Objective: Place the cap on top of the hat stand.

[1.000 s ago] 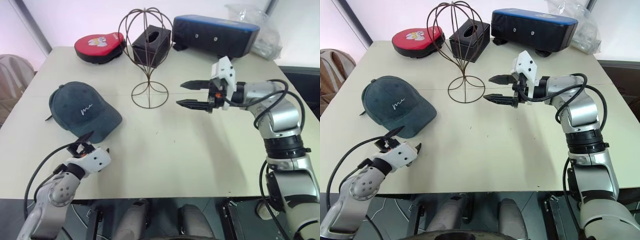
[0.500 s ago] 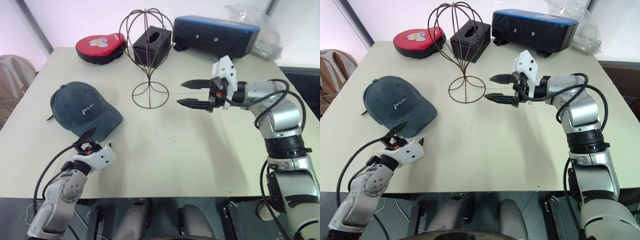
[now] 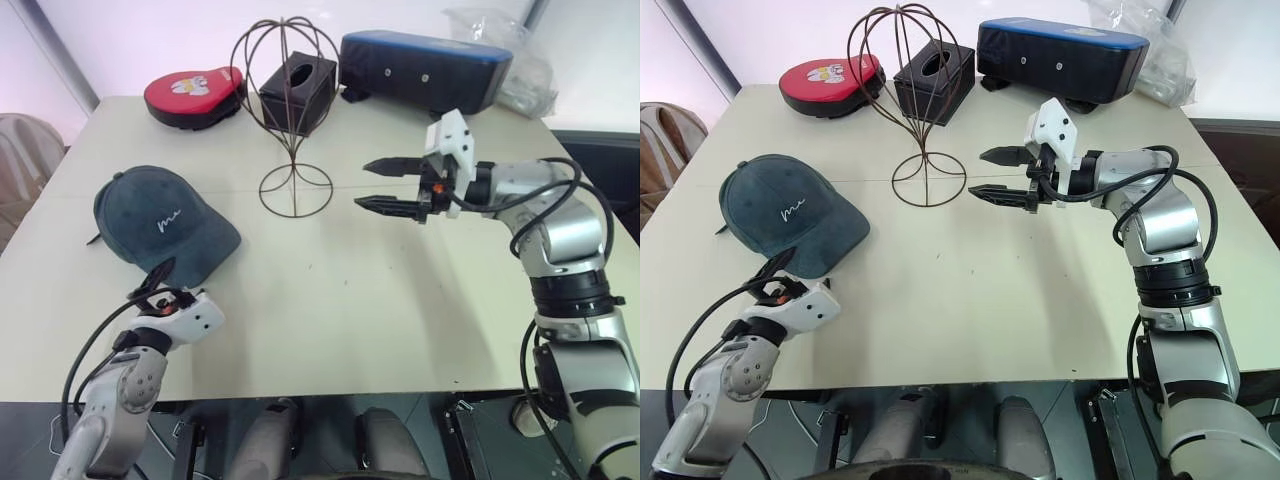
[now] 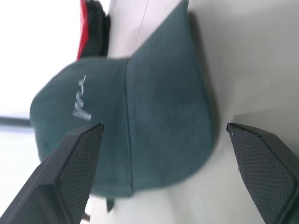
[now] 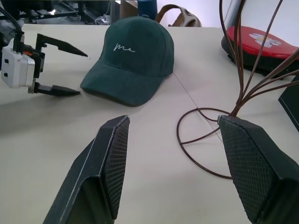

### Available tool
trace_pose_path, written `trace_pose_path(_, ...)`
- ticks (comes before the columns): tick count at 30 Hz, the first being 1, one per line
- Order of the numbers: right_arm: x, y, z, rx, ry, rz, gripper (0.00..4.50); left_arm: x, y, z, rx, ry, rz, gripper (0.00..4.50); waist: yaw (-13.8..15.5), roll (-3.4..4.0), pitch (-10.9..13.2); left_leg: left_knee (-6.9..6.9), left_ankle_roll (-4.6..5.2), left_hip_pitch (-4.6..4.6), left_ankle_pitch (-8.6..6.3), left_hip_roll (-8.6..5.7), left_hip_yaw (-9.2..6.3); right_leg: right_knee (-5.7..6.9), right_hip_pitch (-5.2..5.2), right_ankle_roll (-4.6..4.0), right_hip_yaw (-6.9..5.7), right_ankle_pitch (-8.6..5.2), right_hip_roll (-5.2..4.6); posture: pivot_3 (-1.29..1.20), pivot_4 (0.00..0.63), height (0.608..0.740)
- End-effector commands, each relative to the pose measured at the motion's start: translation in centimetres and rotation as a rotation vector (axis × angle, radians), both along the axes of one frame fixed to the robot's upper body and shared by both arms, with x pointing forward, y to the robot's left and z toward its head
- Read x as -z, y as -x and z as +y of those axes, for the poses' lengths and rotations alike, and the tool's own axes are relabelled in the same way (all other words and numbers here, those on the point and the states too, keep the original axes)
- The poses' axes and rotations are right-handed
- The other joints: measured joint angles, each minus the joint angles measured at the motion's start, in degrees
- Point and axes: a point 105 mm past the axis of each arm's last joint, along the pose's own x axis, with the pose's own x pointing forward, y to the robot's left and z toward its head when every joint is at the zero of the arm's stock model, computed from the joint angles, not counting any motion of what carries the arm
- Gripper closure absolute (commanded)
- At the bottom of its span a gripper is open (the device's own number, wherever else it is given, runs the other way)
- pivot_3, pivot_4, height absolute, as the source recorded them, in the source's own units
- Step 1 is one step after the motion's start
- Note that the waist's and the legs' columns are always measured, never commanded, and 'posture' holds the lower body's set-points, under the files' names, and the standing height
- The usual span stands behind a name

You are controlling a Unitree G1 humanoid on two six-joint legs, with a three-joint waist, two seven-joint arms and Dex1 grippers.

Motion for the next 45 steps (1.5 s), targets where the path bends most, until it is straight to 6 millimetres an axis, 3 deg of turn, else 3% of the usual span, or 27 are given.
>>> trace_pose_path(1, -1.8, 0.4, -0.1, -0.013, -0.017, -0.073, 1.43, 0.7, 0.6, 1.5, -0.069, -0.029, 0.026, 0.05, 0.1, 0.00, 0.0, 0.00, 0.00, 0.00, 0.00, 0.00, 0.00, 0.00, 0.00, 0.00, 0.00, 0.00, 0.00, 0.00, 0.150, 0.740)
trace_pose_path(21, -2.1, 0.4, -0.3, -0.001, -0.014, -0.084, 1.43, 2.1, -1.3, 2.0, -0.077, -0.053, 0.006, 0.05, 0.3, 0.18, -0.1, 0.01, 0.00, 0.04, 0.00, -0.01, -0.01, 0.04, 0.02, 0.00, -0.02, 0.00, -0.01, 0.00, 0.150, 0.740)
trace_pose_path(39, -2.1, 0.4, -0.5, 0.016, -0.013, -0.093, 1.43, 2.2, -0.6, -2.2, 0.126, 0.196, 0.029, 0.05, 0.5, 0.36, -0.2, 0.04, 0.00, 0.04, 0.00, -0.09, 0.00, 0.02, 0.07, 0.01, -0.03, 0.00, -0.11, 0.00, 0.150, 0.740)
trace_pose_path(45, -2.1, 0.3, -0.5, 0.018, -0.014, -0.097, 1.43, 2.3, -0.9, -3.0, 0.162, 0.199, 0.031, 0.05, 0.8, 0.36, -0.2, 0.05, 0.00, 0.04, 0.00, -0.10, -0.01, 0.02, 0.07, 0.01, -0.05, 0.00, -0.11, 0.00, 0.150, 0.740)
